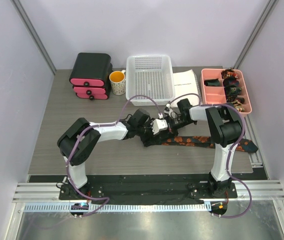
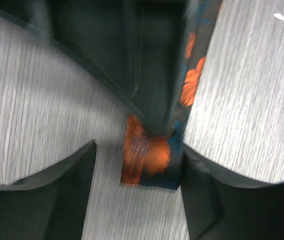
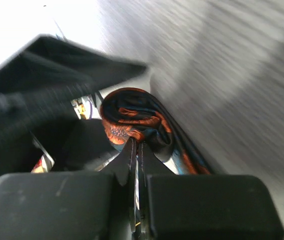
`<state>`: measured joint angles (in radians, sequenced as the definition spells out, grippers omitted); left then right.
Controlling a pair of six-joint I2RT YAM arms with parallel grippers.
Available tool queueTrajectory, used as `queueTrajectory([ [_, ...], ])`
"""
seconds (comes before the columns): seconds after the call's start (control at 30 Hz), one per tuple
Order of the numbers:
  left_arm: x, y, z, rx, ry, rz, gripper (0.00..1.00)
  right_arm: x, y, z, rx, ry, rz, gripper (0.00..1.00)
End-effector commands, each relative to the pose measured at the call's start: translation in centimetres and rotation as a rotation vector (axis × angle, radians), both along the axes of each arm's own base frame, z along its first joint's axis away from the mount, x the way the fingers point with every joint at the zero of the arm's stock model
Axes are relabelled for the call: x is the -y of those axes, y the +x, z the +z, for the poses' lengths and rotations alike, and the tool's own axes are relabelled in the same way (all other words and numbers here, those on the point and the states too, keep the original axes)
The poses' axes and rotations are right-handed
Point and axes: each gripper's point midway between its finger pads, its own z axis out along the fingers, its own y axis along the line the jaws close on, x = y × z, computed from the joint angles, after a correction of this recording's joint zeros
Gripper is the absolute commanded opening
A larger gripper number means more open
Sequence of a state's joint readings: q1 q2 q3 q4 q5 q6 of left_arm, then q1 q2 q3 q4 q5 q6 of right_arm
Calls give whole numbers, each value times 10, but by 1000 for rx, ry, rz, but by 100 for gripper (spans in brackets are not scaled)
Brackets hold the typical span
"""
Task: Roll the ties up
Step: Roll the tie at the center of the board.
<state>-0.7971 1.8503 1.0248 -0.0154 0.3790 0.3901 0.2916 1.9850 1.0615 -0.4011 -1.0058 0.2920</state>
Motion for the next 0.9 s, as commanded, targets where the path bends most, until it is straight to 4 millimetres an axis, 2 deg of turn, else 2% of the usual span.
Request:
queueTrajectory([
  [0.0,-27,-12,-16,-136,-2,52,68,26,-8,-32,-6,-79,13,1],
  [0.07,-26,-6,-8,-149,-68,65,72,30,-11,-36,-32,-58,12,1],
  [0.1,-22,-10,-4,-174,-106,42,73,31,-13,-39,-41,-58,12,1],
  [0.13,-16,-4,3,-154,-155,38,74,32,-15,-42,-54,-52,15,1],
  [0.2,-14,-7,7,-179,-209,16,76,36,-16,-46,-62,-51,8,1],
  [0.23,-6,-7,16,-163,-261,-26,76,39,-17,-49,-72,-55,5,1],
  [0.33,3,-20,19,-184,-330,-97,78,47,-16,-54,-81,-65,-10,1],
  [0.43,8,-27,9,-188,-329,-125,79,51,-19,-58,-87,-81,-9,1],
  [0.6,22,-23,3,-142,-339,-120,77,54,-19,-64,-68,-95,3,1],
  [0.7,29,-19,-5,-128,-327,-108,70,54,-19,-67,-61,-94,9,1],
  [0.73,32,-17,-5,-116,-328,-114,64,54,-19,-68,-55,-93,9,1],
  [0.8,28,-16,-16,-104,-282,-106,53,53,-15,-67,-48,-88,4,1],
  [0.83,25,-16,-18,-100,-260,-111,42,52,-13,-66,-41,-89,3,1],
  [0.87,22,-16,-17,-61,-236,-142,36,51,-10,-64,-32,-87,2,1],
])
